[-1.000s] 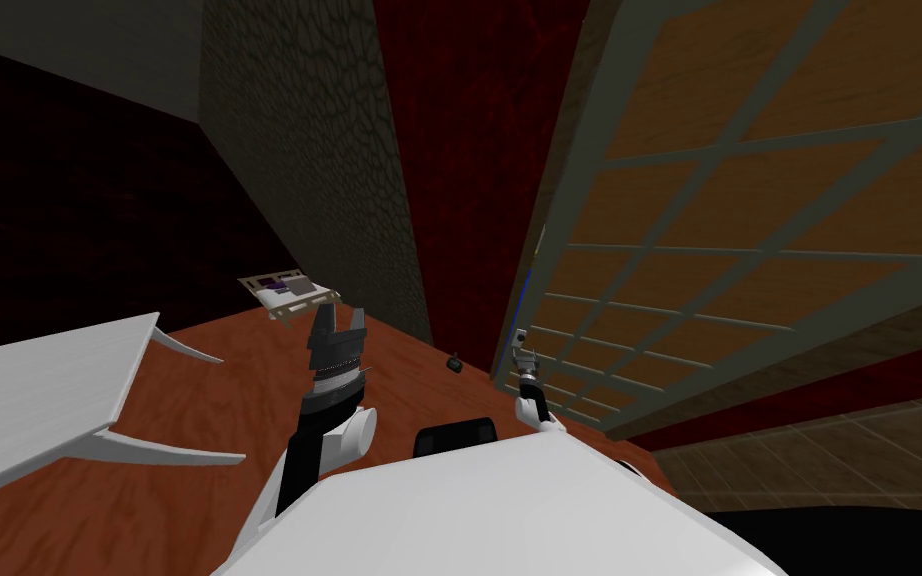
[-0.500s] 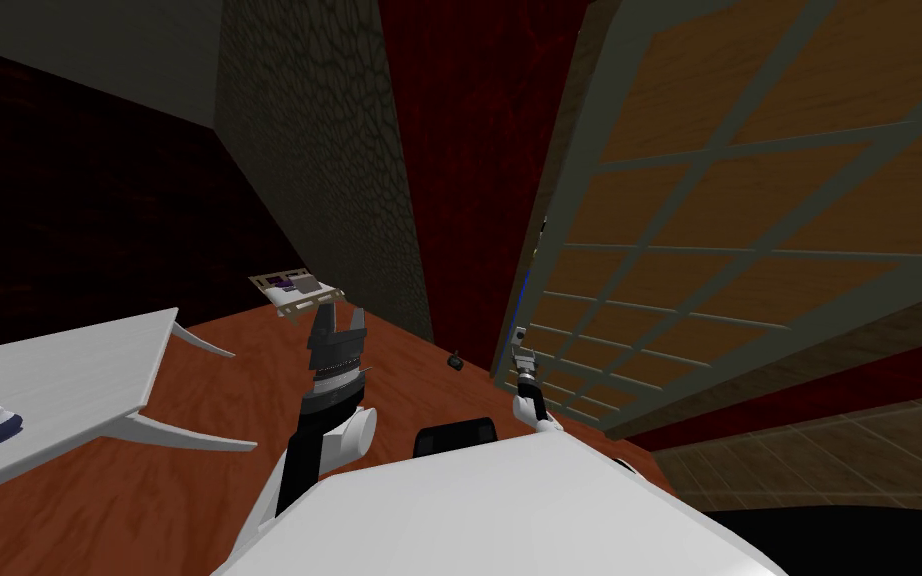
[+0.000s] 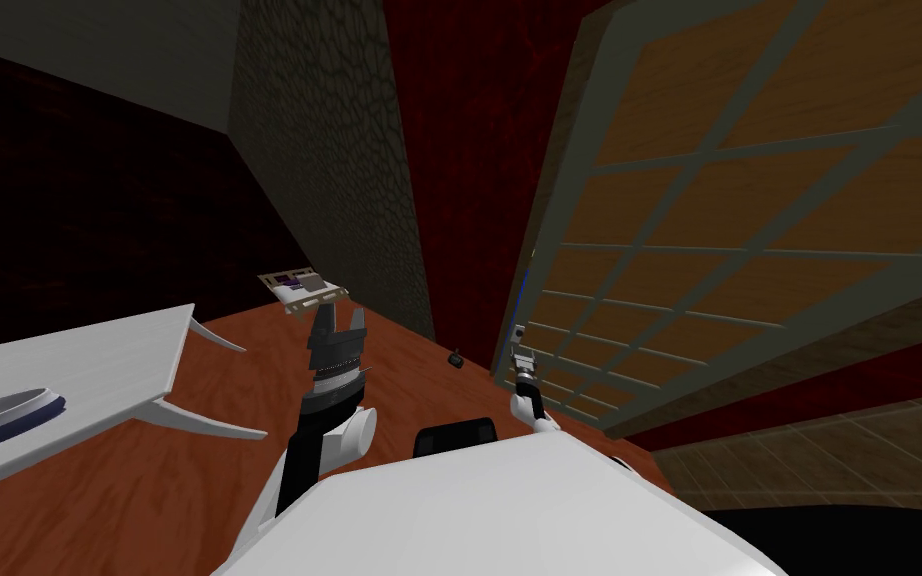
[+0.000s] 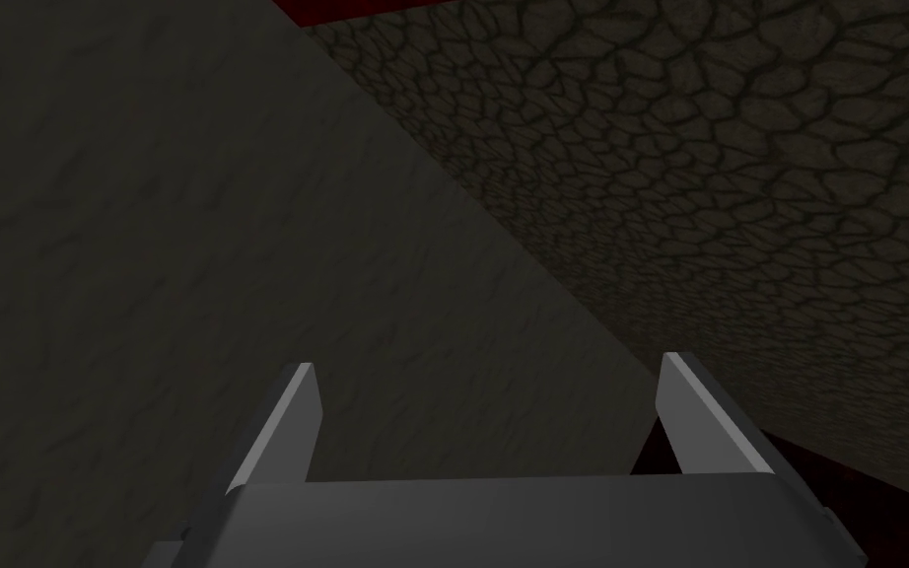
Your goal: Pull the door open
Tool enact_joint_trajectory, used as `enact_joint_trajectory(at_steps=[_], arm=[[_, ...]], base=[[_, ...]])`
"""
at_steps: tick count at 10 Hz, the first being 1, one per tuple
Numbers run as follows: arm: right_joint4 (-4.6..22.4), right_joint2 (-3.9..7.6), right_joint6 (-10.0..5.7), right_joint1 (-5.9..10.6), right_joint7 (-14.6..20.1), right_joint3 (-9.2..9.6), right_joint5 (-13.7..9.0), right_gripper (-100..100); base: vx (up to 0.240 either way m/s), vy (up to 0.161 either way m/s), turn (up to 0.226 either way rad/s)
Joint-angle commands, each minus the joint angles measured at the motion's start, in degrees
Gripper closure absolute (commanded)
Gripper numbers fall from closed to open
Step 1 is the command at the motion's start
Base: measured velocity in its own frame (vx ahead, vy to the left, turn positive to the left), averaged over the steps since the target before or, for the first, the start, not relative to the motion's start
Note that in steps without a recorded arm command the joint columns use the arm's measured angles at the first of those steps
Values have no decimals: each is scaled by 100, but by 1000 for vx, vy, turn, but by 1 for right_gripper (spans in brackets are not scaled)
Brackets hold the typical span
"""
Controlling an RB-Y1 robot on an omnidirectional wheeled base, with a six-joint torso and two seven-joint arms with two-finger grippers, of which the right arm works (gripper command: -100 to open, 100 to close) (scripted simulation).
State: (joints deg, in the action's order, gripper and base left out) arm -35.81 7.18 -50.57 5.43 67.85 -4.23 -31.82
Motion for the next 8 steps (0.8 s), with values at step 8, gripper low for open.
enact_joint_trajectory(at_steps=[8], arm=[[39,176,-23,-83,837,63,-207,-100]], base=[[40,-1,29]])
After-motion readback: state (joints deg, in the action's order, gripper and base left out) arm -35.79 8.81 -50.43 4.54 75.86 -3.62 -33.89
